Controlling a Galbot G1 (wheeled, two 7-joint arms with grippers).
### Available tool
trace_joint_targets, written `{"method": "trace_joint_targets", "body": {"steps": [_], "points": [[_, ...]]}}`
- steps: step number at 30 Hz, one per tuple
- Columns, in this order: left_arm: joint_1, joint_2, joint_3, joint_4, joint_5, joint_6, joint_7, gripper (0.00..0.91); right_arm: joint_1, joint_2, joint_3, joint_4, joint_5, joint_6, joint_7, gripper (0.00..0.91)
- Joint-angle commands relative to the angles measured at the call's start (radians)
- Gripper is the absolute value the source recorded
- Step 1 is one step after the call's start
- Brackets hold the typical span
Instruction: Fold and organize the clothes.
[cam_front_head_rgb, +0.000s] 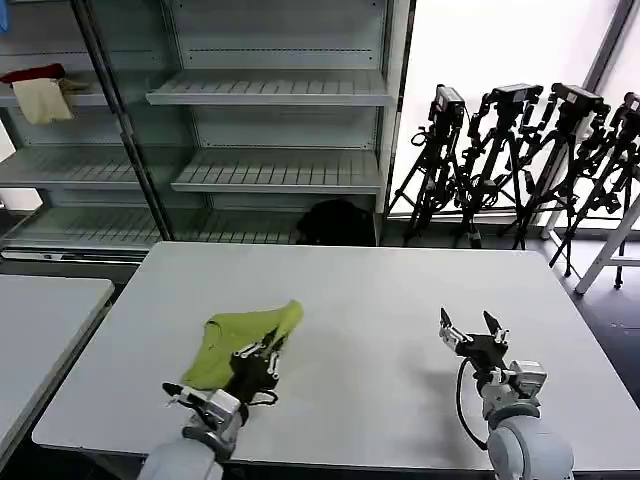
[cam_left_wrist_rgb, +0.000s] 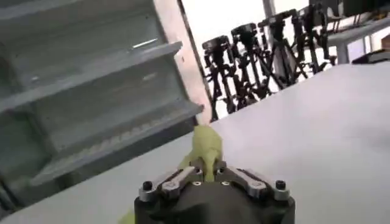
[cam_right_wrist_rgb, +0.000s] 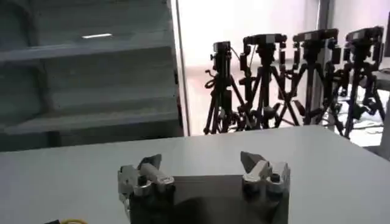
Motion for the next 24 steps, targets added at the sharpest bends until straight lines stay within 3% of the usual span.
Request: {"method": "trace_joint_targets", "body": {"steps": [1,5,7,10,14,18,24], "points": [[-0.080,-0.058,0.190,0.017,-0.136,0.090,-0.080,0.907,0.003,0.011,-0.036,0.024,-0.015,-0.028,-0.028,0.907],[-0.093,-0.069,0.204,-0.007,-0.147,0.094,-0.085,0.907,-0.007,0.016,-0.063,0.042,-0.009,-0.068,-0.060,0.907],[-0.093,-0.064,0.190,-0.027,-0.154,0.093,-0.084,0.907,-0.017,0.021,-0.086,0.065,0.060,-0.118,-0.066,0.907],[-0.086,-0.043,0.142,-0.058,-0.165,0.089,-0.083,0.907,-0.035,0.017,-0.143,0.080,0.121,-0.120,-0.066,0.907],[-0.063,-0.012,0.026,-0.073,-0.184,0.069,-0.081,0.907,-0.047,0.001,-0.272,0.082,0.261,-0.122,0.009,0.907],[-0.031,0.011,-0.111,-0.077,-0.200,0.049,-0.068,0.907,0.000,-0.009,-0.398,0.052,0.420,-0.124,0.157,0.907],[0.007,0.027,-0.232,-0.072,-0.260,0.040,-0.071,0.907,0.036,0.051,-0.480,-0.014,0.445,-0.125,0.258,0.907]]}}
